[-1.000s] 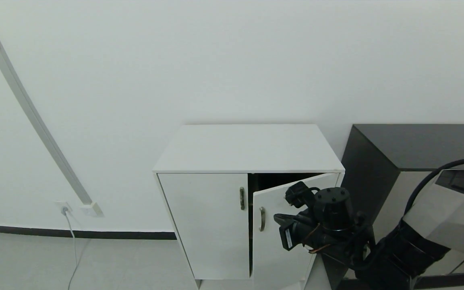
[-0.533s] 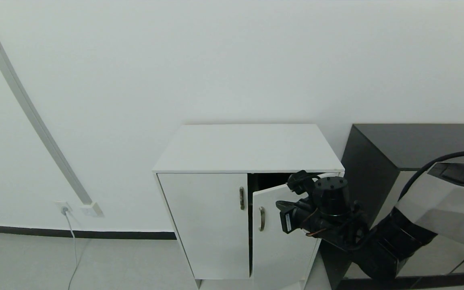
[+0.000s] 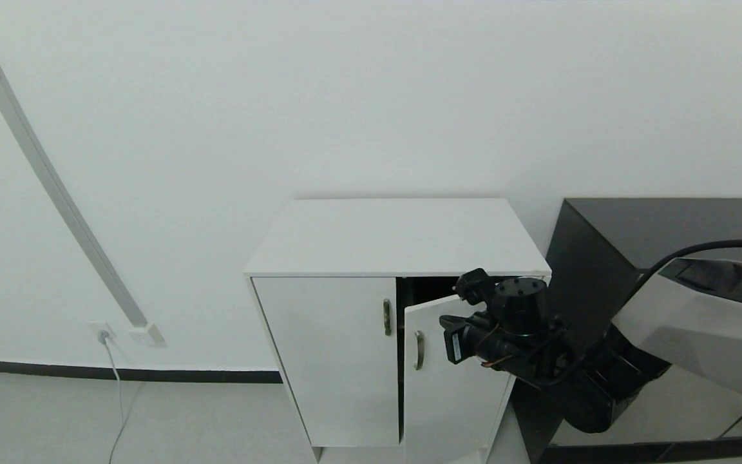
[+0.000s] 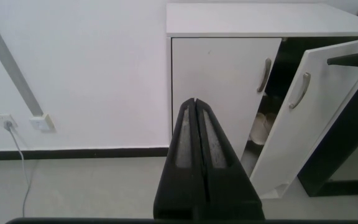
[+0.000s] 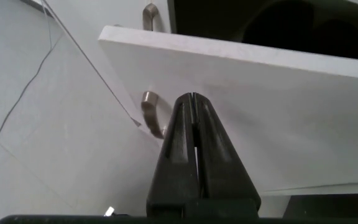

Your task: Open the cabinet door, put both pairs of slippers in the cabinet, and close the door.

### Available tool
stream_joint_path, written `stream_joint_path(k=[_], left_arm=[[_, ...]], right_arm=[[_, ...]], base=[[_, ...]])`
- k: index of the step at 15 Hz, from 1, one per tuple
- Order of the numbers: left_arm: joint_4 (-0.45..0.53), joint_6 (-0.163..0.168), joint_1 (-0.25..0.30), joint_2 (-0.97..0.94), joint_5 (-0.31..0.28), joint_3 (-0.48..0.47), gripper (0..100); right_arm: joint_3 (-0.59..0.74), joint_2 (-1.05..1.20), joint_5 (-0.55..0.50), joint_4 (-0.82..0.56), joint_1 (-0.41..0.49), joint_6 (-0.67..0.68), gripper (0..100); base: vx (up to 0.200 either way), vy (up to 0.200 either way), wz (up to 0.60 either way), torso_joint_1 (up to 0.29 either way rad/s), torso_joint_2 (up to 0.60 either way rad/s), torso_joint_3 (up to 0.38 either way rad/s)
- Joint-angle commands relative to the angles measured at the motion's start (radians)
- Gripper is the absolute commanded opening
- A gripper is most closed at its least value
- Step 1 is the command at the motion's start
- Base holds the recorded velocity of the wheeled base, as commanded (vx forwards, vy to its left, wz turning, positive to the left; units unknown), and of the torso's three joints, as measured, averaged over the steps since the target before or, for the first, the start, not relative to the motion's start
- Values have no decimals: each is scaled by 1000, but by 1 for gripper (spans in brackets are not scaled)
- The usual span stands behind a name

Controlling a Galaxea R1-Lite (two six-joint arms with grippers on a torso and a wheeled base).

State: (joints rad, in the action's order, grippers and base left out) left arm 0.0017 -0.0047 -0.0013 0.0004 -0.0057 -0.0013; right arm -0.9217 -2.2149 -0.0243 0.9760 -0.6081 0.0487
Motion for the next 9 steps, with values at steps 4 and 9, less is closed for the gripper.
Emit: stream_joint_path(k=[4, 9], left_arm=[[0, 0, 0, 1, 0, 0, 0], [0, 2, 0, 1, 0, 0, 0]], right_arm=[[-98, -42, 0, -62, 28, 0, 0], [-178, -69, 0, -103, 51, -1, 0]], base=[[0, 0, 0, 0, 0, 0], [0, 0, 0, 0, 0, 0]])
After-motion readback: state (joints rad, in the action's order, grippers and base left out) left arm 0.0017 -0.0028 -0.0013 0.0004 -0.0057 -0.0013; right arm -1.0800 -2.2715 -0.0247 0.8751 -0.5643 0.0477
